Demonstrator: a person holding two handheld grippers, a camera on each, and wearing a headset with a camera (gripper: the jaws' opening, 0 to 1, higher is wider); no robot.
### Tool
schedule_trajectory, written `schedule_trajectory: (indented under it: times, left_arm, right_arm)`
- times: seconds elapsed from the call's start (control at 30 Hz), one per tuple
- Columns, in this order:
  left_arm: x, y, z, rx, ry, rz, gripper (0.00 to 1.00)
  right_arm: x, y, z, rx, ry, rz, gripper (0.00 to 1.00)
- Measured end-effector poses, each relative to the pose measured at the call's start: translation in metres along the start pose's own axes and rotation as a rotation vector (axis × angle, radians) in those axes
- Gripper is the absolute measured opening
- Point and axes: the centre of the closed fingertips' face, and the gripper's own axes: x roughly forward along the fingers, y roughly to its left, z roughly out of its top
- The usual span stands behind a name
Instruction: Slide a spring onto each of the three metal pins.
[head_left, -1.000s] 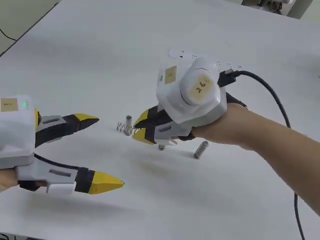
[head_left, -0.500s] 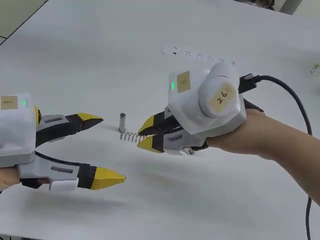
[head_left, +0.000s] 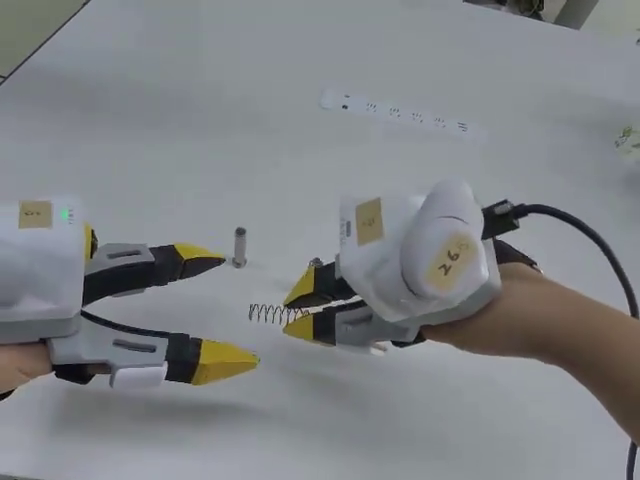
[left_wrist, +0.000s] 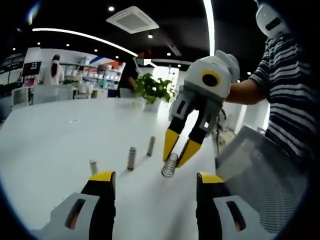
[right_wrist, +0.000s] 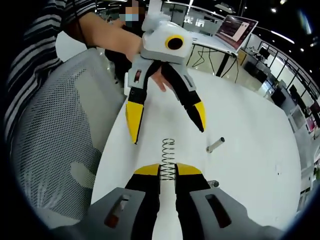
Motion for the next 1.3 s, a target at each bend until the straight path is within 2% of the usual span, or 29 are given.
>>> schedule_trajectory:
  times: [0.3, 0.6, 0.77, 0.97, 1.07, 1.3]
  left_arm:
    - [0.005, -0.008, -0.006, -0.007, 0.023, -0.048, 0.47]
    - [0.013, -0.013, -0.009, 0.004, 0.029, -0.085, 0.36]
    - [0.016, -0.018, -0.005, 0.021, 0.014, -0.111, 0.27]
    - [0.020, -0.024, -0.006, 0.046, 0.021, -0.143, 0.12]
    - [0.021, -0.024, -0.005, 0.052, 0.017, -0.142, 0.03]
    - [0.024, -0.025, -0.004, 0.049, 0.019, -0.159, 0.02]
  right_arm:
    - [0.005, 0.015, -0.007, 0.014, 0.004, 0.015, 0.08]
    - [0.002, 0.009, -0.004, 0.026, -0.007, -0.003, 0.08]
    - [0.003, 0.005, -0.002, 0.030, -0.011, -0.012, 0.08]
    - [0.000, 0.002, 0.001, 0.020, -0.023, -0.020, 0.08]
    - [0.000, 0.003, 0.000, 0.012, -0.020, -0.012, 0.08]
    - [-0.002, 0.001, -0.001, 0.026, -0.035, -0.020, 0.08]
